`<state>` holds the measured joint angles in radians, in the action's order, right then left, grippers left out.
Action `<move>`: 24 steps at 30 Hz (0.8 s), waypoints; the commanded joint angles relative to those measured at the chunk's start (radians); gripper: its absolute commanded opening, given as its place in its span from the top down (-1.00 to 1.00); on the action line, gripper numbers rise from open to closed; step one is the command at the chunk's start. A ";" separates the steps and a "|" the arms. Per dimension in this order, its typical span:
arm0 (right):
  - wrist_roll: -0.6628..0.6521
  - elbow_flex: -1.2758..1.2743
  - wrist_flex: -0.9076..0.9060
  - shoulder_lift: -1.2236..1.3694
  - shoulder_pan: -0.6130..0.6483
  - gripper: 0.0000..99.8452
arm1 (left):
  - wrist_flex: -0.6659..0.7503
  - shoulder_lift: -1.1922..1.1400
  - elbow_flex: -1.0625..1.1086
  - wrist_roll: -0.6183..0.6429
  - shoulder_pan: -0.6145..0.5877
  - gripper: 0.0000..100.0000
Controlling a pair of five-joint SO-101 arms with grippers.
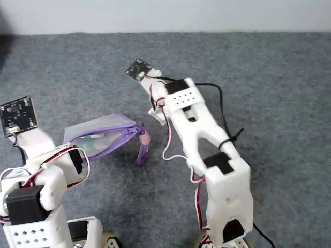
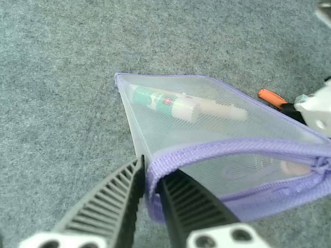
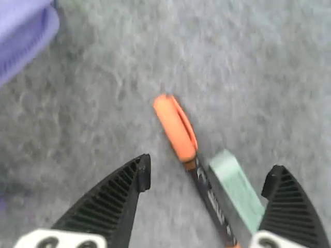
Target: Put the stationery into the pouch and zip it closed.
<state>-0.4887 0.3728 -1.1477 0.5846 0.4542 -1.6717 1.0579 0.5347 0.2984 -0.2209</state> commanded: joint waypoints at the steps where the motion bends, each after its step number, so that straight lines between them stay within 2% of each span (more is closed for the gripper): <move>1: -0.009 0.160 -0.005 0.084 0.021 0.30 | -0.002 0.011 -0.010 0.011 -0.009 0.98; 8: -0.009 0.321 -0.012 0.311 0.022 0.34 | -0.002 0.011 -0.010 0.011 -0.009 0.98; 14: -0.009 0.476 -0.142 0.406 0.004 0.95 | -0.002 0.011 -0.008 0.011 -0.009 0.98; 15: -0.009 0.503 -0.168 0.414 0.001 1.00 | -0.002 0.011 -0.008 0.011 -0.009 0.98; 17: -0.006 0.554 -0.216 0.424 -0.013 0.92 | 0.000 0.011 -0.008 0.011 -0.009 0.98; 24: -0.002 0.704 -0.321 0.426 -0.038 0.98 | 0.000 0.011 -0.008 0.011 -0.006 0.98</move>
<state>-0.4918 0.9881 -1.4223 1.0280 0.4404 -1.6717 1.0579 0.5347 0.2984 -0.2209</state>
